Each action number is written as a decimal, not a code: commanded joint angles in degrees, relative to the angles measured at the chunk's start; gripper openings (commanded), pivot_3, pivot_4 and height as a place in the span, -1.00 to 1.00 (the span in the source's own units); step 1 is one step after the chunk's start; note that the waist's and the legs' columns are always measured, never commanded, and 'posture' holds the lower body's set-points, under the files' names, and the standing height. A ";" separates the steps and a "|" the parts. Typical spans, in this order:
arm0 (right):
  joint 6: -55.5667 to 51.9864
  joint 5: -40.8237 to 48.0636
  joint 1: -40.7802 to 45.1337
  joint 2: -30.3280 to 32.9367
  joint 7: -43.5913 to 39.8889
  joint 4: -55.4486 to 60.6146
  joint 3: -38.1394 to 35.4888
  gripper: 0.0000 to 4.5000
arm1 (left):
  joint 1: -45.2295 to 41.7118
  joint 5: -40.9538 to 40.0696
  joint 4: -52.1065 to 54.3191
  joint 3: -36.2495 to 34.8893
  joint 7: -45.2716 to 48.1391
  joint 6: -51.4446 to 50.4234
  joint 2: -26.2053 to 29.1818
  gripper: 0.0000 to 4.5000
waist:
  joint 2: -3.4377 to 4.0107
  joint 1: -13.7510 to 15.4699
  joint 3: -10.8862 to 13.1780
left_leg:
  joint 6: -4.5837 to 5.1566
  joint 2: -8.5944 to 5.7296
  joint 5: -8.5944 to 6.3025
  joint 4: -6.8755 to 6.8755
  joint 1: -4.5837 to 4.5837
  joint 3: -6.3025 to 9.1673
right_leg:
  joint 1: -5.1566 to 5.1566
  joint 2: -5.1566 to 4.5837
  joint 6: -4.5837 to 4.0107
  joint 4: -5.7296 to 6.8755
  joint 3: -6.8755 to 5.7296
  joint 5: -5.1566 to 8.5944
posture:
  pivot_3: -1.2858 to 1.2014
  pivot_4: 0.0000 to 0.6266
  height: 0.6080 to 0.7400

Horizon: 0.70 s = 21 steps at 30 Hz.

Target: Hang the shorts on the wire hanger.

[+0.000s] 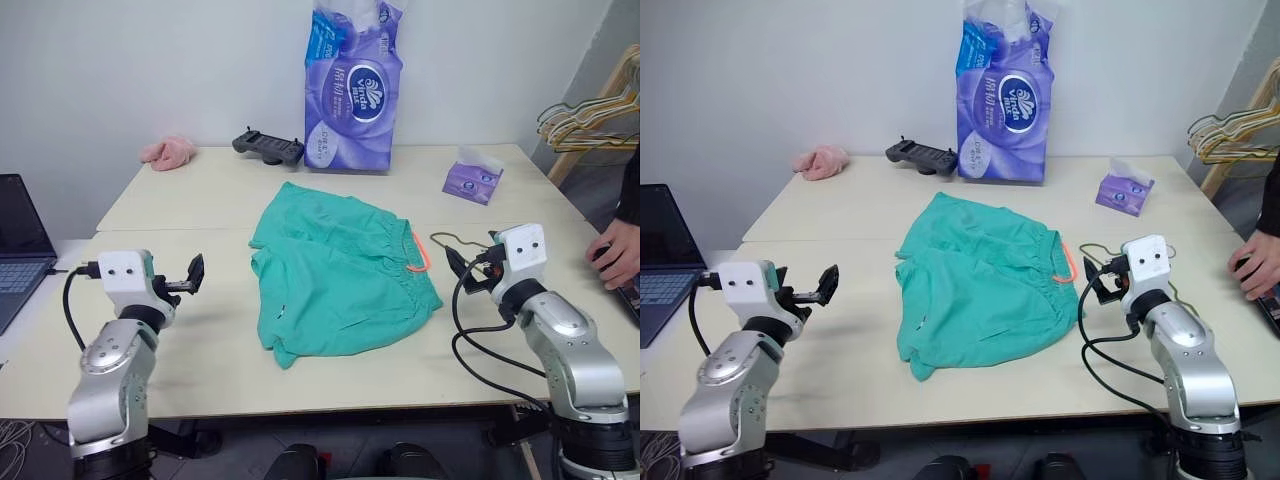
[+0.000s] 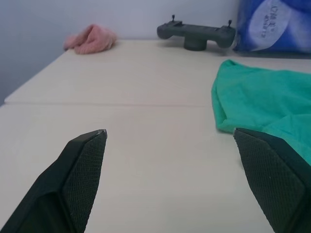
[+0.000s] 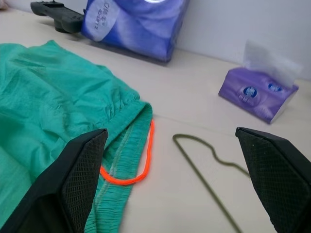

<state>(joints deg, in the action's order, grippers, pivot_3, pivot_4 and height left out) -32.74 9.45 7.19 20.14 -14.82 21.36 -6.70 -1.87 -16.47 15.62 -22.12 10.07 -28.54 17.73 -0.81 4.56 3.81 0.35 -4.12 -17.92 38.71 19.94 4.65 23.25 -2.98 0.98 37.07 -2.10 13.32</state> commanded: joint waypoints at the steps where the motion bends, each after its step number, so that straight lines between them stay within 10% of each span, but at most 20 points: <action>1: 2.85 -1.26 -0.34 -0.84 1.21 -0.24 0.60 1.00 | -0.53 2.37 2.33 4.18 -0.38 1.82 -0.24 0.99 | -0.01 0.04 -0.01 | 0.00 0.00 0.00 0.00 0.01 0.00 | 0.01 0.00 0.00 -0.01 0.00 0.00 | 0.12 -1.00 1.00; 21: 3.60 -2.04 -2.18 0.33 1.07 0.75 0.01 1.00 | 0.84 3.40 1.12 9.13 5.97 4.86 1.80 0.99 | 0.08 -0.19 -0.16 | 0.09 -0.01 -0.03 0.01 -0.04 -0.02 | -0.01 0.04 0.15 0.02 0.05 0.09 | 0.09 -1.00 1.00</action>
<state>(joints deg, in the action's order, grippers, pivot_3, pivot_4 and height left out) -30.24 7.72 4.26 19.81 -13.68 19.80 -5.92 -0.71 -13.35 15.15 -13.46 15.76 -24.72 18.91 -0.74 4.36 3.65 0.44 -4.12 -17.95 38.72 19.90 4.64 23.24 -2.94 1.13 37.09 -2.05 13.42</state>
